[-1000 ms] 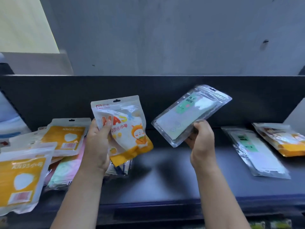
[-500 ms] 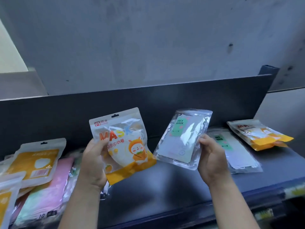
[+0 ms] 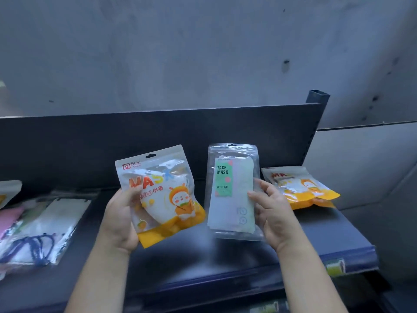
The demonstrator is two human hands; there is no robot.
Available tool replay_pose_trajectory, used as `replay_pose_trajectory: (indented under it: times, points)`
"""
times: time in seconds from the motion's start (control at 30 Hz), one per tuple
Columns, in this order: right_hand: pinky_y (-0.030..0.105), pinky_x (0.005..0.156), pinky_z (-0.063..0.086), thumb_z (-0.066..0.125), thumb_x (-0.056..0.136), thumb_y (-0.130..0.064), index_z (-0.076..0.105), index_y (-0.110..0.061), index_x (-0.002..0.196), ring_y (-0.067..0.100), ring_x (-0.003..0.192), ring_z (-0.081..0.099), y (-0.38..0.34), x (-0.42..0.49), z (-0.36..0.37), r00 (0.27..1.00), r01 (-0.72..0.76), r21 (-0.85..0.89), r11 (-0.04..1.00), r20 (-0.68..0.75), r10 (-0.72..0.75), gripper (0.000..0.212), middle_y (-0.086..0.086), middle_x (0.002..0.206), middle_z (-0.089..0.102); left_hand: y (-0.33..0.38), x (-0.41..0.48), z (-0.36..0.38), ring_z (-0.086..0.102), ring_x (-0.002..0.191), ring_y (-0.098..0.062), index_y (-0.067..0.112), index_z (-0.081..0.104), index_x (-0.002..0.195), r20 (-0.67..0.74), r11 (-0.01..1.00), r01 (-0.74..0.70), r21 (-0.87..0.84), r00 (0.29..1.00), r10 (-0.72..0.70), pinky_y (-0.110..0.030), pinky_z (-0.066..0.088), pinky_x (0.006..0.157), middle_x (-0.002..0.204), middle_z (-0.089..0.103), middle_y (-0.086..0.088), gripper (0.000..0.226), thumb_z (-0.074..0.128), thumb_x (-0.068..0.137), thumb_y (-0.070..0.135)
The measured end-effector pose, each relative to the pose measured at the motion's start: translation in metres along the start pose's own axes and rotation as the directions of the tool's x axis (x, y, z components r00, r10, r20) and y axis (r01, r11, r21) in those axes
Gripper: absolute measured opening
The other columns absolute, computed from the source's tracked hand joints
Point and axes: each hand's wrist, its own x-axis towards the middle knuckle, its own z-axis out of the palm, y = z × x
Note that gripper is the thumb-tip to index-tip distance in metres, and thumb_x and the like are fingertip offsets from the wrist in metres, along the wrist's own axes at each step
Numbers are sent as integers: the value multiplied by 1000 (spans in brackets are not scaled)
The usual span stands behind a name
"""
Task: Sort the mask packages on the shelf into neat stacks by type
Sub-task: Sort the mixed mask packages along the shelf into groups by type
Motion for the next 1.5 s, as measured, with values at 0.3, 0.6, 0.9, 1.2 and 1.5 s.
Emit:
replay_pose_trajectory:
  times: [0.3,0.6,0.9,1.2,1.5]
  points:
    - [37,66,58,62,99,-2,63,-19,125,23,74,75,-44,28,-84,999,-13,-110,994,-49,8,31,8,96,81,-55,-28,64,72,114,-42,2,60,142,-128,1000,12,-2,992,-12,-53,62,88,132,70,-25,49,45,96,8]
    - [43,67,64,56,95,5,69,-15,120,28,80,79,-43,47,-98,999,-28,-304,952,-34,19,35,7,92,82,-69,-32,82,69,118,-44,5,61,140,-265,1000,-9,1,964,9,-56,58,93,131,72,-23,52,46,91,7]
    - [49,63,53,59,72,-7,74,-18,102,26,64,58,-30,52,-74,999,34,-536,844,-11,-48,35,16,85,75,-71,-26,88,72,94,-37,11,66,110,-238,1000,1,3,971,0,-49,66,67,108,73,-17,40,38,87,-6]
    - [48,89,56,62,89,-2,61,2,128,39,114,64,-35,40,-61,993,35,-717,696,-54,-106,40,18,118,69,-69,-23,86,72,104,-40,10,61,124,-221,1000,17,24,975,-11,-54,60,83,118,72,-19,42,42,90,-6]
    - [37,98,52,61,93,-11,55,-15,147,21,124,60,-28,46,-60,994,49,-683,728,-41,-105,54,4,144,61,-71,-21,92,73,95,-33,16,64,108,-204,1000,11,21,979,-6,-48,65,75,102,76,-11,39,40,90,-10]
